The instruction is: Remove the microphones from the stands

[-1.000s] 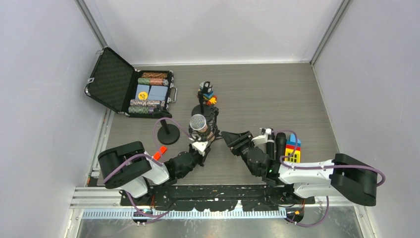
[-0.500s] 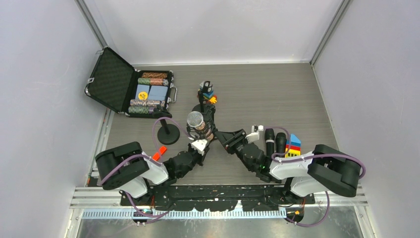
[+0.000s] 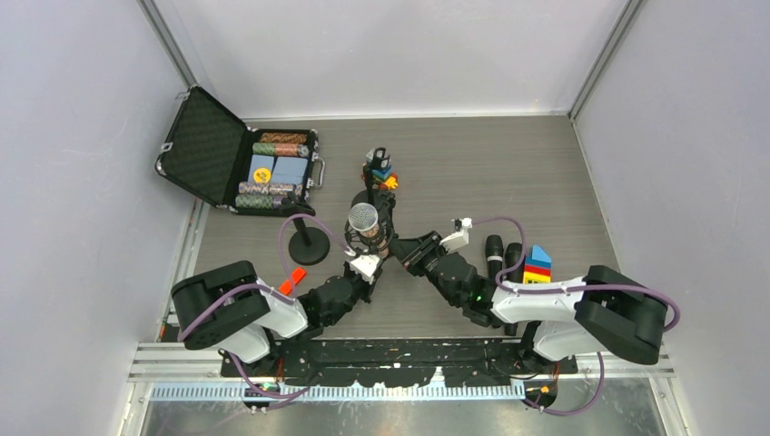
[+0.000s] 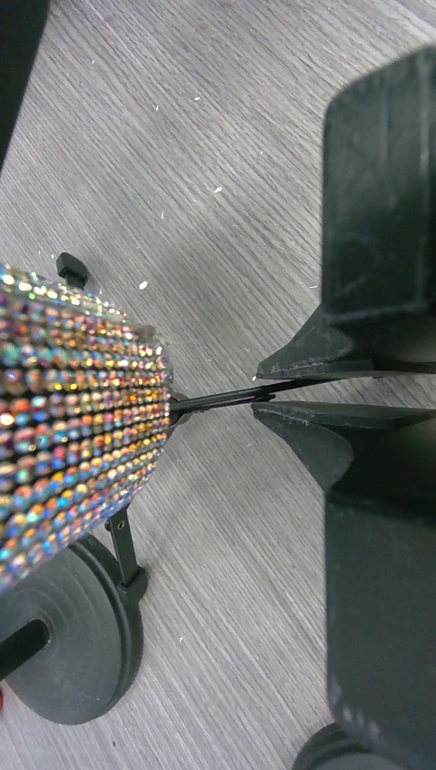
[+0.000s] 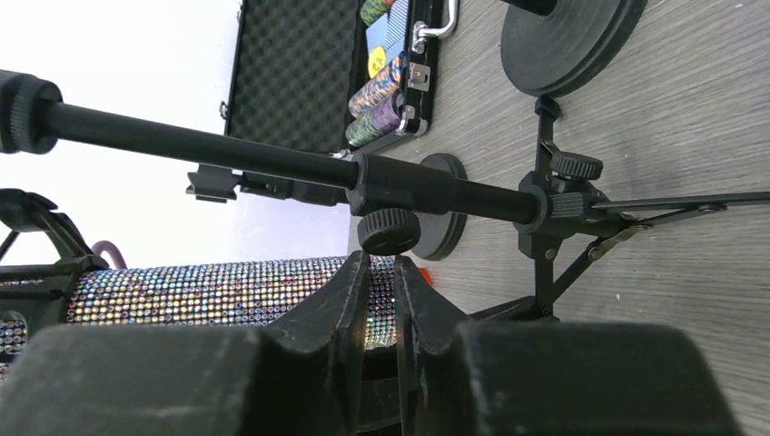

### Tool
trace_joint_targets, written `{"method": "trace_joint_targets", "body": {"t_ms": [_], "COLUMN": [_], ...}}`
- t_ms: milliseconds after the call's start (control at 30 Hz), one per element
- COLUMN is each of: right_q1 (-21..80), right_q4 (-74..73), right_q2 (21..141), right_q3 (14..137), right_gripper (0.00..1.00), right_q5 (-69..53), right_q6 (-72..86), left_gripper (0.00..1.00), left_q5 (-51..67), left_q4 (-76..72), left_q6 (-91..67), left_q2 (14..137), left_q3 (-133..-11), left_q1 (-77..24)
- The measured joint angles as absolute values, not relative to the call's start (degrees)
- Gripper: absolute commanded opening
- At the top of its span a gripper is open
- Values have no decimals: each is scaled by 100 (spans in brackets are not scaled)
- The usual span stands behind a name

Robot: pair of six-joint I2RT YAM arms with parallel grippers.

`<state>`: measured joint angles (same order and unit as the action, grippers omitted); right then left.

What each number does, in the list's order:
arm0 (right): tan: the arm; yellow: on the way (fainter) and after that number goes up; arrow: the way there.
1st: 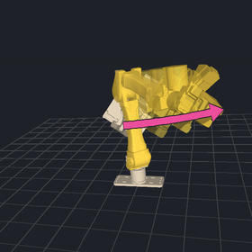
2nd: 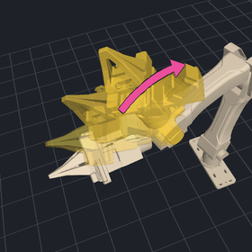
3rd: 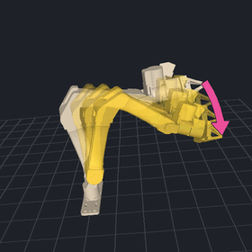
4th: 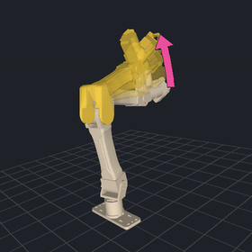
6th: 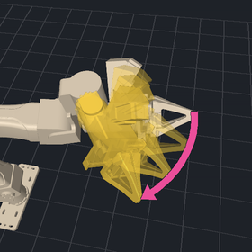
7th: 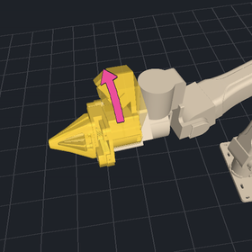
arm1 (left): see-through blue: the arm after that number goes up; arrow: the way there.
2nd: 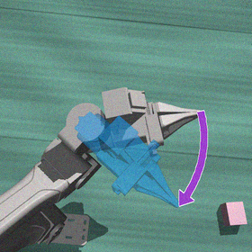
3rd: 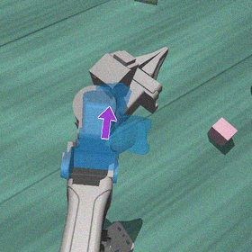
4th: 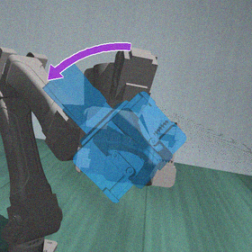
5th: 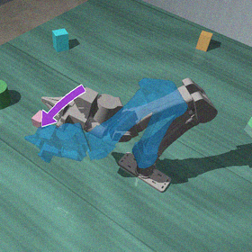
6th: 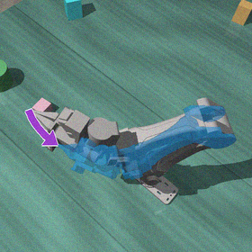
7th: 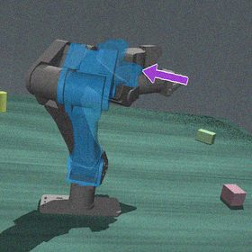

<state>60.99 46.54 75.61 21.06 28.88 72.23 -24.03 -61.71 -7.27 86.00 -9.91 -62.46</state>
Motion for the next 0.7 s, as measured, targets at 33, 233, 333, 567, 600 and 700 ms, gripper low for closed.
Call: {"method": "trace_joint_targets", "body": {"t_ms": [33, 233, 333, 567, 600, 700], "right_q1": [6099, 6101, 6101, 6099, 6099, 6099], "right_q4": [4545, 3835, 3625, 3124, 3092, 3074], "right_q2": [7507, 7264, 7218, 7089, 7039, 6803], "right_q3": [2134, 2373, 2447, 2480, 2480, 2475], "right_gripper": [19, 13, 15, 24, 25, 29], "right_q5": [2893, 2941, 2943, 2952, 2954, 2961], "right_q6": [7150, 6650, 6418, 6132, 6130, 6136], "left_gripper": [0, 0, 0, 0, 0, 0], "left_q5": [-2403, -2403, -2403, -2403, -2403, -2399], "left_q4": [-6173, -6182, -6182, -6184, -6184, -6182], "left_q6": [-720, -707, -705, -703, -703, -703], "left_q2": [8600, 8600, 8600, 8600, 8600, 8600], "left_q3": [-991, -991, -991, -991, -991, -991], "left_q1": [-6246, -6246, -6246, -6246, -6246, -6246]}}
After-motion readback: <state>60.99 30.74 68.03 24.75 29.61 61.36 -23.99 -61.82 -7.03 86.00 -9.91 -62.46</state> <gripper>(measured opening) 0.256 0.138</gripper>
